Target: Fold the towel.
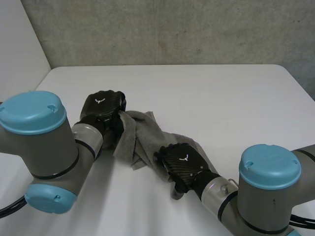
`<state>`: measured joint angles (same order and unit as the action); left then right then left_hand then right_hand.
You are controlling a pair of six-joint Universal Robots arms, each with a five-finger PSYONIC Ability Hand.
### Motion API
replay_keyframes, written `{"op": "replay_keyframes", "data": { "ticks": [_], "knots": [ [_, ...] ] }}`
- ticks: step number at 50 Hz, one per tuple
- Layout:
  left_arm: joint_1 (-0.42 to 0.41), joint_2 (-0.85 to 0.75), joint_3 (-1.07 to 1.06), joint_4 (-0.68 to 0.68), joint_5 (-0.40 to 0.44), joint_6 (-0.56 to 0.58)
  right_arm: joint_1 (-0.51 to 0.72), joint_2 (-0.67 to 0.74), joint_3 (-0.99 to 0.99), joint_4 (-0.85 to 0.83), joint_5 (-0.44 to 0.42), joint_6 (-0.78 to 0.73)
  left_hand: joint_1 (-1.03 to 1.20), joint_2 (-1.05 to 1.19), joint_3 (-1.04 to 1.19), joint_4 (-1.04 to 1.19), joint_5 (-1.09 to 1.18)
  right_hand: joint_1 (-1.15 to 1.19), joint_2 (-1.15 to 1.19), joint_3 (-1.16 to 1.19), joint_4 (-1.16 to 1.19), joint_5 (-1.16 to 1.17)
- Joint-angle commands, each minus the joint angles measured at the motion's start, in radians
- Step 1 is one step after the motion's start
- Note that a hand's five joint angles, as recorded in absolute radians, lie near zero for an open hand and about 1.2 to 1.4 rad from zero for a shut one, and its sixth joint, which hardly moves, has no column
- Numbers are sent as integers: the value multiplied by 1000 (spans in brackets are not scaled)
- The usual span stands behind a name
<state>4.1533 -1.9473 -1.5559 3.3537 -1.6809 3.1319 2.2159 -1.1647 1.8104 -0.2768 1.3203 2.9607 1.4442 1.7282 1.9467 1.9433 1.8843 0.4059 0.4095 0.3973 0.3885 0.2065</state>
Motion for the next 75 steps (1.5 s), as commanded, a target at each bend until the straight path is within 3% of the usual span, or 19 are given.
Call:
{"op": "replay_keyframes", "data": {
  "ticks": [1, 18, 20, 21, 25, 27, 38, 47, 56, 61, 65, 70, 75],
  "knots": [
    [54, 7, 94, 16, 101, 137, 24, -24, -86, 183, 37, -290, -48, -332, -550, -547, -663, 990, 987, 999, 1008, 1015],
    [57, 16, 82, 12, 99, 120, 24, -24, -89, 168, 40, -249, -48, -332, -550, -547, -663, 990, 987, 999, 1008, 1015],
    [59, 16, 77, 12, 99, 115, 22, -32, -89, 166, 40, -223, -48, -332, -550, -547, -663, 895, 891, 903, 912, 919],
    [59, 18, 73, 10, 99, 111, 21, -44, -89, 168, 39, -194, -48, -332, -550, -547, -663, 706, 702, 714, 723, 731],
    [61, 18, 60, 10, 99, 109, 21, -66, -89, 173, 37, -150, -48, -332, -550, -547, -663, 539, 536, 548, 557, 564],
    [62, 19, 47, 10, 99, 109, 19, -66, -89, 177, 33, -126, -48, -332, -550, -547, -663, 294, 291, 303, 311, 319],
    [64, 56, 23, 12, 98, 106, -4, -64, -89, 171, 17, -31, -103, -387, -606, -602, -718, 23, 20, 32, 41, 48],
    [67, 90, 10, 15, 99, 77, -62, -66, -77, 157, -88, 95, -112, -396, -615, -611, -727, 5, 1, 14, 22, 30],
    [64, 96, 5, 15, 99, 76, -62, -64, -51, 107, -88, 95, -112, -396, -615, -611, -727, 8, 4, 16, 25, 33],
    [64, 96, 5, 15, 99, 76, -56, -76, -26, 74, -70, 87, -112, -396, -615, -611, -727, 5, 1, 14, 22, 30],
    [65, 96, 7, 15, 99, 76, -68, -78, -19, 67, -9, 78, -115, -399, -618, -614, -730, -18, -22, -10, -1, 7],
    [67, 97, 8, 16, 99, 76, -78, -78, -5, 64, 66, 37, -115, -399, -618, -614, -730, -197, -201, -189, -180, -172],
    [67, 99, 10, 16, 99, 76, -90, -64, -11, 67, 74, 0, -115, -399, -618, -614, -730, -231, -235, -223, -214, -206]
  ]
}}
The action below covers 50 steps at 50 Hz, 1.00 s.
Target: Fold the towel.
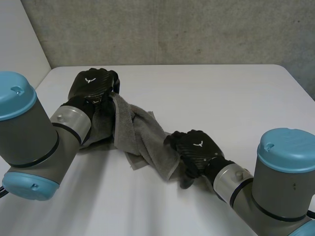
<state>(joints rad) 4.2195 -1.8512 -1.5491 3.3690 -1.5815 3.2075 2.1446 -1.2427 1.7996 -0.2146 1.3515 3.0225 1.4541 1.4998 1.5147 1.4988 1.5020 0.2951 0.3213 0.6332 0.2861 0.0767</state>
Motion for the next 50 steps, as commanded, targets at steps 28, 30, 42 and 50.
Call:
{"op": "replay_keyframes", "data": {
  "ticks": [28, 30, 42, 50],
  "knots": [
    [-1, 1, 3, 4, 0, 0, -12, 244, -207, 103, 34, -53, -137, -182, -197, -181, -359, 333, 307, -5, 342, 377],
    [-1, 1, 4, 4, 0, 0, -11, 270, -232, 132, 26, -51, -137, -182, -197, -181, -359, 397, 371, 59, 406, 441],
    [4, 1, 53, 7, 3, 5, -25, 228, -330, 143, 15, -51, -151, -197, -212, -196, -374, 1101, 1075, 763, 1110, 1145],
    [42, -11, 240, 27, 0, 3, -57, 80, -518, -29, 34, -80, -137, -182, -197, -181, -359, 1101, 1075, 763, 1110, 1145]
  ]
}}
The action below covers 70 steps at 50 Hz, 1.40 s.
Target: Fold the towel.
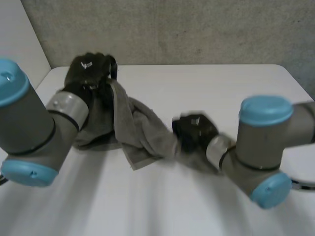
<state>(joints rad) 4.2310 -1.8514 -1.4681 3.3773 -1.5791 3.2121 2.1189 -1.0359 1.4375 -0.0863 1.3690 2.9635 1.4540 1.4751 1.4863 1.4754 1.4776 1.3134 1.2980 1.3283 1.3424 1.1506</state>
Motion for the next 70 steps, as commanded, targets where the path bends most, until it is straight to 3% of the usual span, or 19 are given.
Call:
{"op": "replay_keyframes", "data": {
  "ticks": [1, 2, 4, 6, 10, 18, 21, 27, 31, 38, 46, 49, 51, 52, 54, 57, 63, 66, 70],
  "knots": [
    [35, -6, 196, 39, -4, -2, -49, -162, -160, -255, 25, -33, -131, -152, -163, -152, -329, 83, 98, 68, 54, 71],
    [35, -6, 196, 39, -4, -2, -50, -162, -160, -256, 25, -34, -131, -152, -163, -152, -329, 83, 98, 68, 54, 71],
    [41, 3, 233, 106, -7, -5, -68, -219, -141, -465, 38, -73, -125, -146, -157, -146, -323, 83, 98, 68, 54, 71],
    [38, 4, 233, 155, -15, -12, -68, -237, -129, -546, 36, -104, -125, -146, -157, -146, -323, 83, 98, 68, 54, 71],
    [38, 38, 212, 228, -45, -38, -71, -247, -129, -569, 39, -155, -122, -143, -154, -143, -320, 83, 98, 68, 54, 71],
    [29, 87, -18, 225, -52, -61, -73, -202, -132, -216, 4, -193, -131, -152, -163, -152, -329, 83, 98, 68, 54, 71],
    [27, 89, -70, 214, -50, -58, -73, -184, -132, -159, -4, -207, -134, -155, -166, -155, -332, 83, 98, 68, 54, 71],
    [20, 81, -247, 151, -47, -43, -83, -95, -132, 86, -11, -331, -137, -158, -169, -158, -335, 83, 98, 68, 54, 71],
    [-2, 67, -319, 64, -45, 29, -128, -40, -131, 238, -11, -414, -137, -158, -169, -158, -335, 83, 98, 68, 54, 71],
    [-66, 84, -353, -19, -47, 63, -132, -39, -97, 254, -13, -417, -137, -158, -169, -158, -335, 83, 98, 68, 54, 71],
    [-155, 218, -419, -87, -22, 63, -143, -89, -75, 252, -11, -416, -154, -175, -187, -176, -352, 83, 98, 68, 54, 71],
    [-235, 245, -440, -127, 4, 71, -142, -93, -69, 252, -11, -416, -283, -305, -316, -305, -482, 83, 98, 68, 54, 71],
    [-308, 262, -455, -195, 11, 75, -142, -95, -58, 250, -13, -416, -639, -661, -672, -661, -838, 83, 98, 68, 54, 71],
    [-309, 262, -455, -196, 11, 75, -142, -95, -58, 250, -13, -416, -642, -663, -674, -663, -840, 83, 98, 68, 54, 71],
    [-354, 256, -445, -281, 10, 75, -142, -93, -51, 247, -13, -416, -1065, -1086, -1098, -1087, -1263, 83, 98, 68, 54, 71],
    [-353, 253, -425, -323, 7, 75, -142, -92, -51, 240, -13, -417, -1222, -1244, -1255, -1244, -1421, 83, 98, 68, 54, 71],
    [-313, 250, -365, -302, 4, 75, -140, -90, -49, 232, -13, -417, -1232, -1253, -1264, -1253, -1430, 83, 98, 68, 54, 71],
    [-189, 207, -293, -237, 5, 77, -140, -90, -46, 232, -13, -417, -1223, -1244, -1255, -1244, -1421, 83, 98, 68, 54, 71],
    [-144, 129, -225, -190, 4, 77, -140, -90, -43, 231, -14, -417, -1205, -1226, -1238, -1227, -1403, 83, 98, 68, 54, 71]
  ]
}}
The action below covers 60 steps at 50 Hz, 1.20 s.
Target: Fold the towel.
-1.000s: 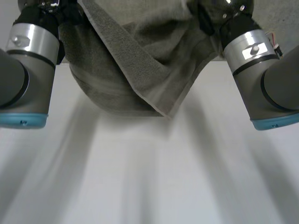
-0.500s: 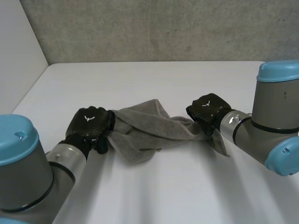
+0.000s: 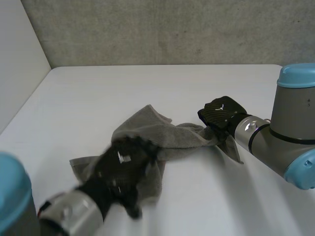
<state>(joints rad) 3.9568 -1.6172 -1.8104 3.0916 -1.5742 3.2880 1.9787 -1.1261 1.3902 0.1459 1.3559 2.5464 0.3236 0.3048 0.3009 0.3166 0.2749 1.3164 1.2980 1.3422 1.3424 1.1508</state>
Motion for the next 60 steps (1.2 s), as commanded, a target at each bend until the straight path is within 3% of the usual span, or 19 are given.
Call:
{"op": "replay_keyframes", "data": {
  "ticks": [1, 11, 23, 26, 28, 29, 31, 35, 38, 40, 41, 42, 44, 48, 51, 60],
  "knots": [
    [146, -151, 155, 113, -1, 4, 2, 0, 4, -2, -1, 0, -60, -42, -38, -53, -186, 80, 98, 54, 54, 71],
    [202, -493, 445, 119, -1, 111, 3, 2, 10, -3, -3, -2, -4, 14, 18, 3, -130, 80, 98, 54, 54, 71],
    [205, -668, 574, 105, 6, 237, -23, 46, -14, 3, -52, -11, 90, 108, 112, 97, -36, 80, 98, 54, 54, 71],
    [205, -696, 589, 82, 17, 252, -21, 77, -49, 3, -66, -12, 263, 282, 285, 270, 137, 80, 98, 54, 54, 71],
    [206, -716, 618, 52, 43, 268, -21, 115, -107, 3, -66, -14, 669, 687, 691, 676, 543, 80, 98, 54, 54, 71],
    [206, -716, 619, 51, 43, 268, -21, 115, -108, 3, -66, -14, 671, 690, 694, 678, 545, 80, 98, 54, 54, 71],
    [206, -728, 669, 42, 40, 286, -17, 153, -183, 1, -57, -15, 1071, 1090, 1094, 1078, 945, 80, 98, 54, 54, 71],
    [208, -727, 721, 56, 23, 291, -9, 198, -272, -19, -51, -26, 1073, 1091, 1095, 1080, 947, 80, 98, 54, 54, 71],
    [217, -718, 804, 134, -44, 291, -3, 220, -350, -121, -40, -35, 1073, 1091, 1095, 1080, 947, 80, 98, 54, 54, 71],
    [239, -696, 876, 259, -137, 291, 8, 209, -372, -385, -21, -37, 1073, 1091, 1095, 1080, 947, 80, 98, 54, 54, 71],
    [239, -696, 876, 260, -138, 291, 8, 209, -372, -387, -21, -37, 1073, 1091, 1095, 1080, 947, 80, 98, 54, 54, 71],
    [245, -669, 894, 333, -173, 288, 9, 192, -358, -543, -6, -31, 1073, 1091, 1095, 1080, 947, 80, 98, 54, 54, 71],
    [245, -607, 889, 506, -194, 285, 11, 126, -300, -845, 28, -34, 1073, 1091, 1095, 1080, 947, 80, 98, 54, 54, 71],
    [243, -558, 855, 626, -202, 283, 9, 77, -254, -1006, 34, -28, 1073, 1091, 1095, 1080, 947, 80, 98, 54, 54, 71],
    [243, -514, 795, 651, -204, 280, 9, 66, -243, -975, 26, -26, 1073, 1091, 1095, 1080, 947, 80, 98, 54, 54, 71],
    [217, -469, 461, 633, -204, 259, 8, 81, -200, -604, -53, -26, 1073, 1091, 1095, 1080, 947, 80, 98, 54, 54, 71]
  ]
}}
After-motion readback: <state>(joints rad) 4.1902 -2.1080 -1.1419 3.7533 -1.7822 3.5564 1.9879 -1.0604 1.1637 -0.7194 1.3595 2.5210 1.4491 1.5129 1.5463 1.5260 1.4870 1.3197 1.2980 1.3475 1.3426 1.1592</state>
